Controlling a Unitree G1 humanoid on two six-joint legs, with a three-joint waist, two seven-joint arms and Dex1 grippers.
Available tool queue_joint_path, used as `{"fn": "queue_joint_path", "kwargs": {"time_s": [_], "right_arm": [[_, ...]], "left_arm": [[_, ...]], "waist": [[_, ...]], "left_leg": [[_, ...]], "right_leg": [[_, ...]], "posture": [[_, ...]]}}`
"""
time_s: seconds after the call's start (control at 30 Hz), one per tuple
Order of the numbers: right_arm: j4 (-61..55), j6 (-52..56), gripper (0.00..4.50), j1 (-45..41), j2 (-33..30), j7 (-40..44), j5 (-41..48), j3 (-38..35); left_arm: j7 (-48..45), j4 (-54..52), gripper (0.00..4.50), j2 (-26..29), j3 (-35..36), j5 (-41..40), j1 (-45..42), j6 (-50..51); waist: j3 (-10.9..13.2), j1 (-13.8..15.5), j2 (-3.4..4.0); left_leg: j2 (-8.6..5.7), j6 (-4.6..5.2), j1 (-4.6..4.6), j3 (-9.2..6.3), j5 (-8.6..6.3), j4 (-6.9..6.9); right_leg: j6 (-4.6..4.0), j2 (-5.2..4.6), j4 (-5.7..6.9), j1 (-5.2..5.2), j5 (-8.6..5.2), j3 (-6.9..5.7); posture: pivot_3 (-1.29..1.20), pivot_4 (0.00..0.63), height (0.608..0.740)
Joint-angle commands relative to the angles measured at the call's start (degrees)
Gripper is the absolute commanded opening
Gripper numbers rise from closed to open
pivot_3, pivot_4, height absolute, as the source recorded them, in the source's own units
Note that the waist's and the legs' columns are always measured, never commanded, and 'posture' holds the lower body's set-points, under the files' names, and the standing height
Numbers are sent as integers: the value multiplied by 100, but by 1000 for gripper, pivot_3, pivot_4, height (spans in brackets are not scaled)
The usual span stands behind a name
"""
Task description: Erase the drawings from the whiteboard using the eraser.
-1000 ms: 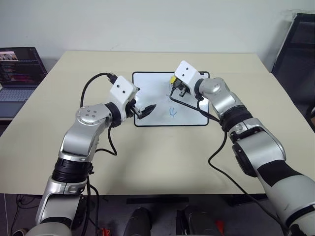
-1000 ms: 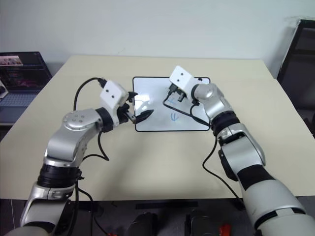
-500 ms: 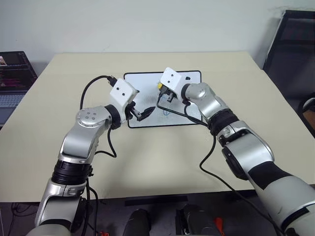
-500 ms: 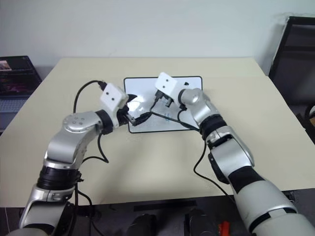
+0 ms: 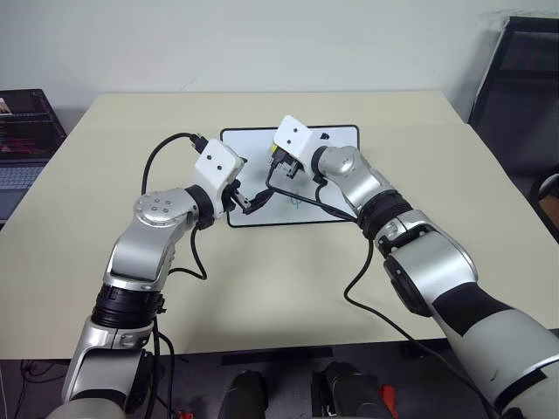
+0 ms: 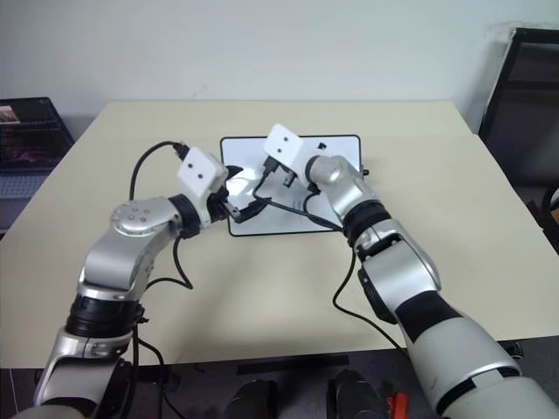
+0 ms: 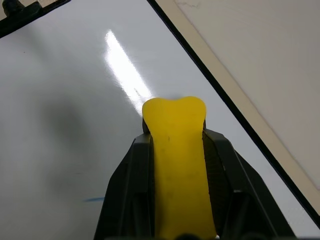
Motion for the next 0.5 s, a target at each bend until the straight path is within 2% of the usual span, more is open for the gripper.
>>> {"fn": "queue_joint_path", "kwargs": {"time_s": [0.03, 0.5], "right_arm": [[6, 89, 986, -161, -91, 150, 32, -70], [-245, 186, 986, 166, -664, 380, -132, 12]], "left_arm": [[-20, -147, 4500, 36, 51, 31, -5, -141], [-58, -102, 4500, -2, 16, 21, -55, -142]], "waist": [[0, 0, 0], [0, 106, 0]], "left_leg": [[0, 0, 0, 0, 0, 0], [-4, 0, 1, -4, 0, 3]], "right_leg": [[0, 0, 0, 0, 0, 0], [0, -1, 0, 4, 0, -2]], "posture": [[0, 150, 740], [0, 150, 740]]}}
